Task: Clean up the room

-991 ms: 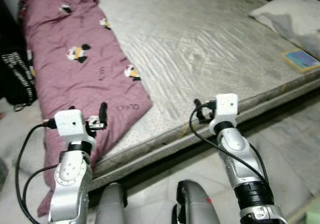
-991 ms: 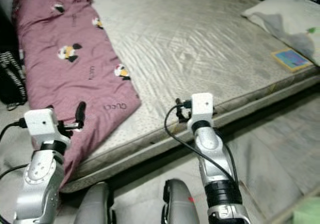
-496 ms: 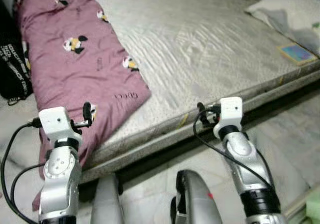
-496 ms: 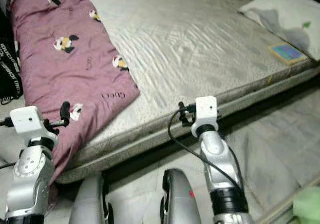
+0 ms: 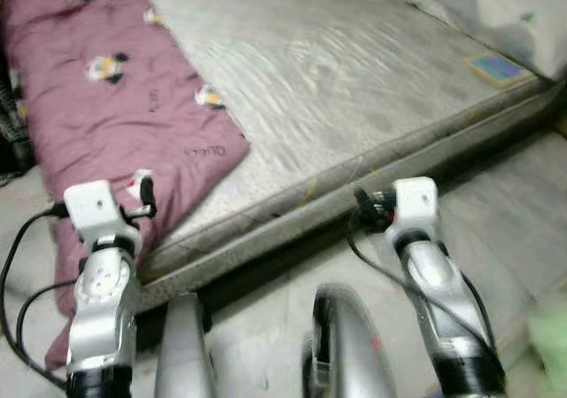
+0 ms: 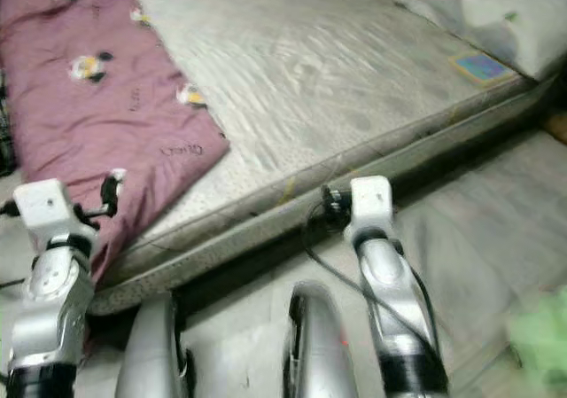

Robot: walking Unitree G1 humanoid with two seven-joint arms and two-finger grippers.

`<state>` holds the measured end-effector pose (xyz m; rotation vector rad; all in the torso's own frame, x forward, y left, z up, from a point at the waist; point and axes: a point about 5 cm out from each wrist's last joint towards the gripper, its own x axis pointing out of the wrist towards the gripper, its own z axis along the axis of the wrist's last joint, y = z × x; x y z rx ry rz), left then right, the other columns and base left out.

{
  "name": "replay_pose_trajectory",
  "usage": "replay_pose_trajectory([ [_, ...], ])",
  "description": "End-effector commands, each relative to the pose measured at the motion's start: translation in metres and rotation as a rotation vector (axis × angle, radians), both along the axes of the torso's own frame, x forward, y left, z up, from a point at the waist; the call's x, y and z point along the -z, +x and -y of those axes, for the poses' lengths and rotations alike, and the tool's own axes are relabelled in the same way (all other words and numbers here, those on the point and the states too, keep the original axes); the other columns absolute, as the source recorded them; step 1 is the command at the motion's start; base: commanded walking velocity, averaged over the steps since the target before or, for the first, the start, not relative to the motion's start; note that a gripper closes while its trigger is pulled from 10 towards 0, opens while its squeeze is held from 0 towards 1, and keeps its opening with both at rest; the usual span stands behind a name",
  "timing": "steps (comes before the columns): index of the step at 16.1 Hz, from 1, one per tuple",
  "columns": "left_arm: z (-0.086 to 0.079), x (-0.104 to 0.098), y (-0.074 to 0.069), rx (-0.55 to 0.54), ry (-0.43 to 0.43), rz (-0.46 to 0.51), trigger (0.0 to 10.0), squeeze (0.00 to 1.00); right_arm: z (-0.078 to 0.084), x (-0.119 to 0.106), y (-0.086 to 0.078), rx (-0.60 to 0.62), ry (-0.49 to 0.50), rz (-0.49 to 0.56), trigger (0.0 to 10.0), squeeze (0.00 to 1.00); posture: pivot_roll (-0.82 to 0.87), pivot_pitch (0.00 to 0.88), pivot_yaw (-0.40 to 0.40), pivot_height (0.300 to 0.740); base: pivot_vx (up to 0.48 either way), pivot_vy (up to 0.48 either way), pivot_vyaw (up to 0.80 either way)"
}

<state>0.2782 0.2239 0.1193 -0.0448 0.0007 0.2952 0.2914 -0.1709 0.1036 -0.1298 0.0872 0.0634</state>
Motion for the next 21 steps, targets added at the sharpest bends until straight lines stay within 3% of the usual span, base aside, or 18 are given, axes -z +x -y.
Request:
replay_pose_trajectory([
  [1, -0.01, 0.02, -0.001, -0.056, -0.026, -0.103, 10.0, 0.0, -0.001, 0.0, -0.006, -0.008, 0.013, -0.014, 10.0, 0.0, -0.06, 0.174, -0.028, 0.537, 0.0, 0.0, 0.0],
  [10, -0.017, 0.019, 0.037, -0.071, -0.026, -0.146, 10.0, 0.0, 0.022, -0.001, -0.035, 0.037, -0.029, -0.082, 10.0, 0.0, -0.12, 0.292, -0.025, 0.532, 0.0, 0.0, 0.0],
  [15, -0.01, 0.025, 0.05, -0.05, -0.019, -0.209, 10.0, 0.0, 0.024, -0.001, -0.038, 0.032, -0.032, -0.109, 10.0, 0.0, -0.13, 0.3, -0.037, 0.532, 0.0, 0.0, 0.0],
  [17, 0.031, 0.04, 0.062, 0.183, 0.045, -0.329, 10.0, 0.0, 0.024, -0.001, -0.036, 0.031, -0.045, -0.114, 10.0, 0.0, -0.14, 0.29, -0.038, 0.532, 0.0, 0.0, 0.0],
  [19, 0.048, 0.041, 0.063, 0.294, 0.096, -0.334, 10.0, 0.0, 0.025, -0.002, -0.036, 0.035, -0.047, -0.117, 10.0, 0.0, -0.15, 0.288, -0.037, 0.532, 0.0, 0.0, 0.0],
  [21, 0.095, 0.051, 0.056, 0.555, 0.227, -0.364, 10.0, 0.0, 0.025, -0.002, -0.035, 0.042, -0.047, -0.123, 10.0, 0.0, -0.15, 0.278, -0.036, 0.532, 0.0, 0.0, 0.0],
])
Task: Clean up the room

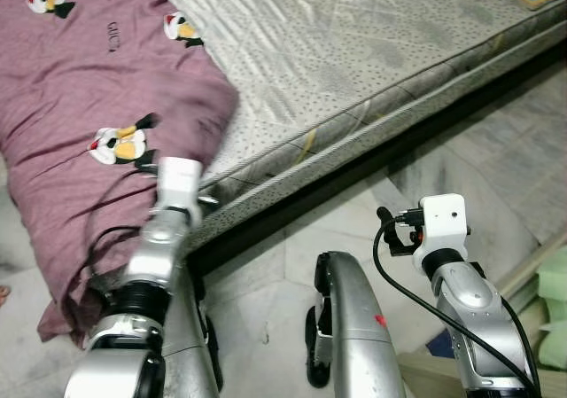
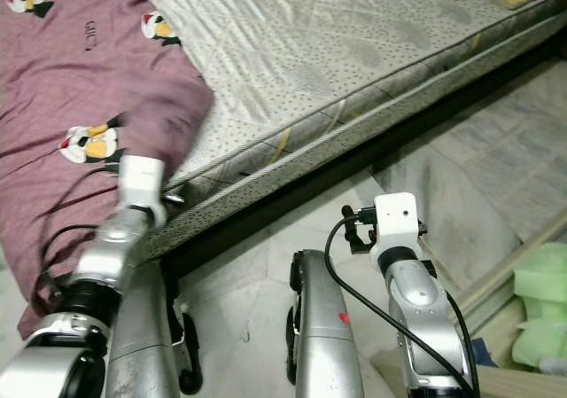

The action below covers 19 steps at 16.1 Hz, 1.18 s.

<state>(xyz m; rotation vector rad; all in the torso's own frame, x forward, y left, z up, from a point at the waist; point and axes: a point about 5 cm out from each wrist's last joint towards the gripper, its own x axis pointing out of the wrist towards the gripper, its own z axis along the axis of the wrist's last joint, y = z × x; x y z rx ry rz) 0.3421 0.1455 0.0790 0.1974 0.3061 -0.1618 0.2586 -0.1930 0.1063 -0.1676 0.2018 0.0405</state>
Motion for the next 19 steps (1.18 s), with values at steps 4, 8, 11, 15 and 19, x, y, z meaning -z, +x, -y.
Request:
replay_pose_trajectory([
  [4, 0.045, 0.017, -0.025, 0.309, 0.088, -0.039, 10.0, 0.0, 0.003, 0.002, 0.0, 0.01, -0.005, -0.013, 10.0, 0.0, -0.14, 0.271, -0.036, 0.532, 0.0, 0.0, 0.0],
  [8, 0.049, -0.026, -0.014, 0.288, 0.085, 0.302, 10.0, 0.0, 0.002, 0.002, 0.001, 0.009, -0.003, -0.012, 10.0, 0.0, -0.14, 0.26, -0.036, 0.532, 0.0, 0.0, 0.0],
  [11, 0.021, -0.048, 0.0, 0.081, 0.026, 0.381, 10.0, 0.0, 0.003, -0.004, -0.002, 0.024, -0.004, 0.02, 10.0, 0.0, -0.14, 0.264, -0.029, 0.532, 0.0, 0.0, 0.0],
  [15, -0.044, -0.049, 0.021, -0.297, -0.046, 0.309, 10.0, 0.0, 0.02, -0.015, -0.032, 0.057, -0.002, 0.02, 10.0, 0.0, -0.2, 0.309, -0.011, 0.532, 0.0, 0.0, 0.0],
  [19, -0.058, -0.032, 0.033, -0.353, -0.083, 0.045, 10.0, 0.0, 0.028, -0.013, -0.052, 0.087, -0.008, -0.021, 10.0, 0.0, -0.22, 0.341, -0.003, 0.532, 0.0, 0.0, 0.0],
])
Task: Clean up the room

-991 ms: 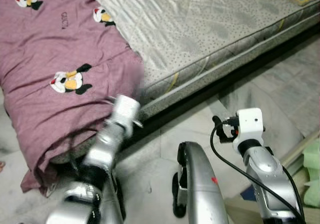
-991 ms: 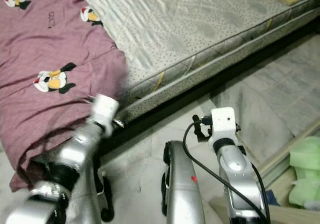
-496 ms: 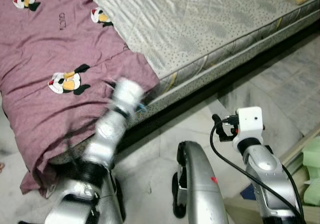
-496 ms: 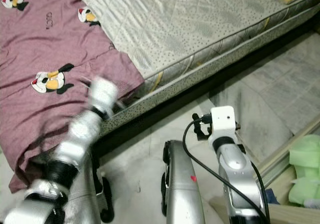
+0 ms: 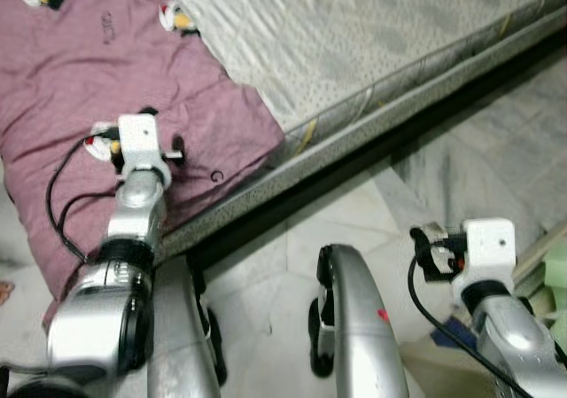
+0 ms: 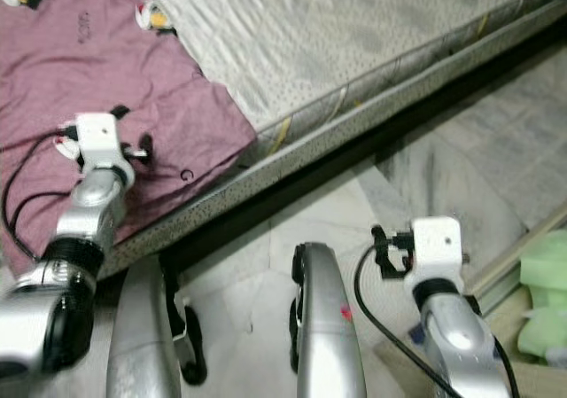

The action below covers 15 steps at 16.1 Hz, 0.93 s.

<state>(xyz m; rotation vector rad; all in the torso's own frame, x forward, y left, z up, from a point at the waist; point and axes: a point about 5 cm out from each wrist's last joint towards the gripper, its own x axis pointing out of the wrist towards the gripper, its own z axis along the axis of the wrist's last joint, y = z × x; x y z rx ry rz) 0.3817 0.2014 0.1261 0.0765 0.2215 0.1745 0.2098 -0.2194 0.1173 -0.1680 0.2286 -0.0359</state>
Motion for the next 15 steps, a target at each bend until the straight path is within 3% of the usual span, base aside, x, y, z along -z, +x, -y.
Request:
replay_pose_trajectory([
  [1, 0.003, 0.019, -0.005, 0.035, -0.019, -0.112, 10.0, 0.0, 0.0, -0.003, -0.004, 0.007, 0.001, -0.002, 10.0, 0.0, -0.22, 0.345, 0.0, 0.532, 0.0, 0.0, 0.0],
  [5, 0.04, 0.011, 0.006, 0.233, 0.012, -0.155, 10.0, 0.0, -0.001, -0.003, -0.006, 0.017, 0.008, -0.016, 10.0, 0.0, -0.23, 0.341, 0.009, 0.532, 0.0, 0.0, 0.0],
  [6, 0.059, 0.01, 0.007, 0.323, 0.046, -0.161, 10.0, 0.0, -0.002, -0.003, -0.004, 0.015, 0.004, -0.015, 10.0, 0.0, -0.23, 0.334, 0.01, 0.532, 0.0, 0.0, 0.0],
  [9, 0.09, 0.017, 0.002, 0.479, 0.105, -0.174, 10.0, 0.0, -0.003, -0.001, 0.002, 0.017, 0.004, -0.011, 10.0, 0.0, -0.23, 0.317, 0.012, 0.532, 0.0, 0.0, 0.0],
  [11, 0.101, 0.029, -0.006, 0.562, 0.148, -0.192, 10.0, 0.0, -0.004, -0.001, 0.007, 0.013, 0.004, -0.001, 10.0, 0.0, -0.22, 0.3, 0.014, 0.532, 0.0, 0.0, 0.0],
  [15, 0.106, 0.037, -0.012, 0.616, 0.176, -0.195, 10.0, 0.0, -0.008, 0.0, 0.019, 0.004, 0.009, 0.019, 10.0, 0.0, -0.2, 0.269, 0.011, 0.532, 0.0, 0.0, 0.0],
])
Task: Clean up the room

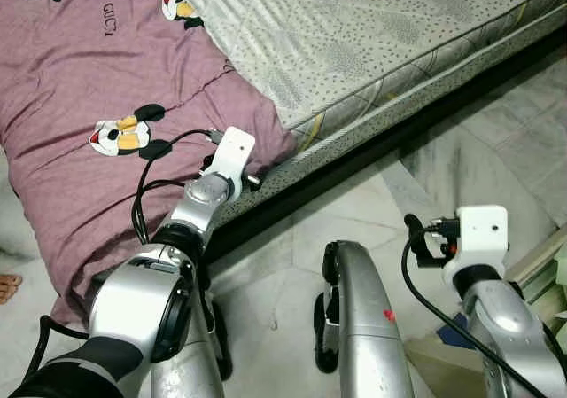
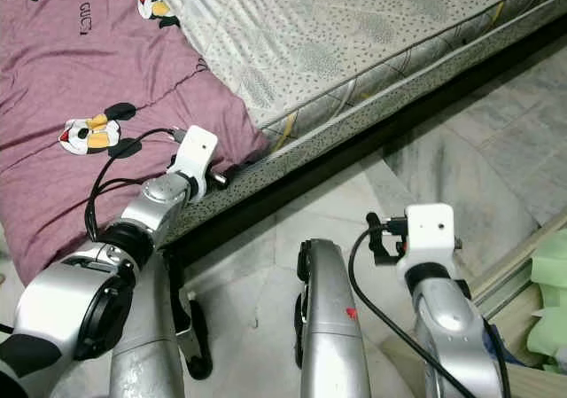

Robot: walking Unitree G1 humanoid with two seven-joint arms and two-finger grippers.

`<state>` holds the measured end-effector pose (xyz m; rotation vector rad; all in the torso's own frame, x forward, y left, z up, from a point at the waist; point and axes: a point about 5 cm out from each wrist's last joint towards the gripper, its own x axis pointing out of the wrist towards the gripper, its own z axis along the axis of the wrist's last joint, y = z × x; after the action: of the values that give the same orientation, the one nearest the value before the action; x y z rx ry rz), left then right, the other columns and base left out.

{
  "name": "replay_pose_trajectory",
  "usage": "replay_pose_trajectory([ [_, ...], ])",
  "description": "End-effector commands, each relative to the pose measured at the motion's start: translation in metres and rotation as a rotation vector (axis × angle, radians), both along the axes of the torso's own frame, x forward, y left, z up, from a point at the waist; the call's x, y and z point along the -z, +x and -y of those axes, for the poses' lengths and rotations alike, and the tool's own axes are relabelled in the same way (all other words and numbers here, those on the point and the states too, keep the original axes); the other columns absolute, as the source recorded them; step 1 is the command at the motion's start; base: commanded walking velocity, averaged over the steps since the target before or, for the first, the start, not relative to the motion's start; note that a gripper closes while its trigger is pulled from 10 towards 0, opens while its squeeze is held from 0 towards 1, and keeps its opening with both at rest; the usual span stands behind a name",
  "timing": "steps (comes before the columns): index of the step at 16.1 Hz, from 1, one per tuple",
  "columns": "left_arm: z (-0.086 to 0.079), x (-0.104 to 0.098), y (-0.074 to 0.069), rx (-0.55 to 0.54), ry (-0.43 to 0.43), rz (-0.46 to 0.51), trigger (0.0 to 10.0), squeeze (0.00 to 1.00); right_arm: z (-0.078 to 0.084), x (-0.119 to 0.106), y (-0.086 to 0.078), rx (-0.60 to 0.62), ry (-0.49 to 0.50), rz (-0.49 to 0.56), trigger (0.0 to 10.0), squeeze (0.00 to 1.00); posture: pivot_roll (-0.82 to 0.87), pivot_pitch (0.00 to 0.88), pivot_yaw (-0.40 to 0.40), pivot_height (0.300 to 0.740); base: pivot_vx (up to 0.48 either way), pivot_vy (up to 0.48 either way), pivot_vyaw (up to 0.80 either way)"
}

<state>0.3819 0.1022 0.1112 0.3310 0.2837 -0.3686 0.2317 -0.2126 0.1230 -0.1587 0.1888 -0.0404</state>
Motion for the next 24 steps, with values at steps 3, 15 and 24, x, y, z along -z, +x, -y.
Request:
replay_pose_trajectory([
  [3, 0.006, 0.011, -0.008, 0.085, 0.045, 0.0, 10.0, 0.0, -0.005, 0.002, 0.007, 0.002, 0.002, 0.019, 10.0, 0.0, -0.18, 0.24, 0.01, 0.532, 0.0, 0.0, 0.0],
  [15, -0.063, -0.042, -0.047, -0.269, -0.2, 0.604, 10.0, 0.0, -0.066, -0.008, 0.078, -0.119, 0.14, 0.192, 10.0, 0.0, 0.0, 0.048, -0.003, 0.532, 0.0, 0.0, 0.0],
  [24, -0.108, -0.009, -0.115, -0.542, -0.193, 0.515, 10.0, 0.0, -0.068, -0.009, 0.099, -0.126, 0.197, 0.256, 10.0, 0.0, 0.05, 0.0, -0.077, 0.536, 0.0, 0.0, 0.0],
])
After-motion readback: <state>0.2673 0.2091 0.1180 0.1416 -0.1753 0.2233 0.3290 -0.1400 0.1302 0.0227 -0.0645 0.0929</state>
